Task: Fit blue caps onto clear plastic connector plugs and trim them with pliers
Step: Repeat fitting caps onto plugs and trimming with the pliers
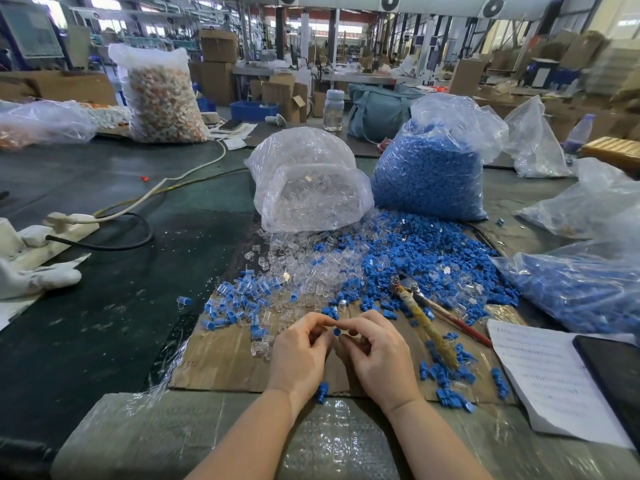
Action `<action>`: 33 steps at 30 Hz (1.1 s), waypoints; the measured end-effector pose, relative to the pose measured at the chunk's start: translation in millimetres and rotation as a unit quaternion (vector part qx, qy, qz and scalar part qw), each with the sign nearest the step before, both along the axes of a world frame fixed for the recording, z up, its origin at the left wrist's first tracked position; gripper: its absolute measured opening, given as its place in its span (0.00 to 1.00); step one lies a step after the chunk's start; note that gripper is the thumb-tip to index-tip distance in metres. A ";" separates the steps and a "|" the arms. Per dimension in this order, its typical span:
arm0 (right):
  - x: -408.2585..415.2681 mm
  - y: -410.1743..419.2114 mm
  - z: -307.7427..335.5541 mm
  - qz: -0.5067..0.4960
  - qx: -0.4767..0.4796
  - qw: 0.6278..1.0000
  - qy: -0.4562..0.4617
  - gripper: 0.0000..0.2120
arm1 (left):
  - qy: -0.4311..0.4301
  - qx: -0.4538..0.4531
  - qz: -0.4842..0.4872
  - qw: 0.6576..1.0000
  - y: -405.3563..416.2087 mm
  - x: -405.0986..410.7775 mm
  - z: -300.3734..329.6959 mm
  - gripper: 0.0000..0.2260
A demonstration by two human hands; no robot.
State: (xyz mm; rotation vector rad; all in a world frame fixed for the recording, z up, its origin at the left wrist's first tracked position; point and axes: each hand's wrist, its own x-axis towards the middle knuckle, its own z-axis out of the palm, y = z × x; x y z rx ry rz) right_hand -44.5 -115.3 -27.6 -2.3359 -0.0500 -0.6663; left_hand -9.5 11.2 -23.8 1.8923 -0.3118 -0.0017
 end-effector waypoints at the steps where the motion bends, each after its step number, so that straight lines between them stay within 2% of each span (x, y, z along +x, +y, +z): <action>1: 0.0 -0.4 -0.4 -0.001 -0.001 1.000 0.000 0.07 | -0.001 0.000 0.001 1.000 0.1 -0.1 -0.1 0.13; 14: -0.3 -0.2 -1.3 -0.010 0.005 1.000 -0.002 0.07 | -0.005 0.000 0.019 1.000 -1.3 1.2 1.2 0.10; 17: 0.1 -1.2 1.7 -0.045 0.010 0.999 -0.012 0.08 | -0.004 0.009 0.025 1.000 -1.3 1.6 0.9 0.10; 20: 0.3 -8.9 6.0 -0.129 -0.070 0.989 -0.024 0.12 | 0.001 0.015 0.031 0.999 -1.4 2.5 1.0 0.09; 22: 2.0 -18.6 12.2 -0.204 -0.110 0.972 0.033 0.16 | 0.005 0.017 0.029 0.999 -1.3 2.2 2.2 0.09; 25: 6.8 -43.6 22.0 -0.310 -0.176 0.905 0.232 0.28 | 0.008 0.021 0.027 0.999 -1.3 1.5 4.1 0.09; 28: 8.2 -64.8 29.2 -0.313 -0.172 0.852 0.382 0.34 | 0.019 0.021 0.026 0.999 -1.6 2.6 6.1 0.09; 30: 7.5 -71.4 31.5 -0.303 -0.198 0.838 0.409 0.35 | 0.030 0.015 0.026 0.999 -2.0 4.4 7.1 0.09; 33: 5.9 -73.2 35.0 -0.296 -0.255 0.835 0.387 0.31 | 0.053 -0.002 0.030 0.998 -2.6 7.6 9.7 0.08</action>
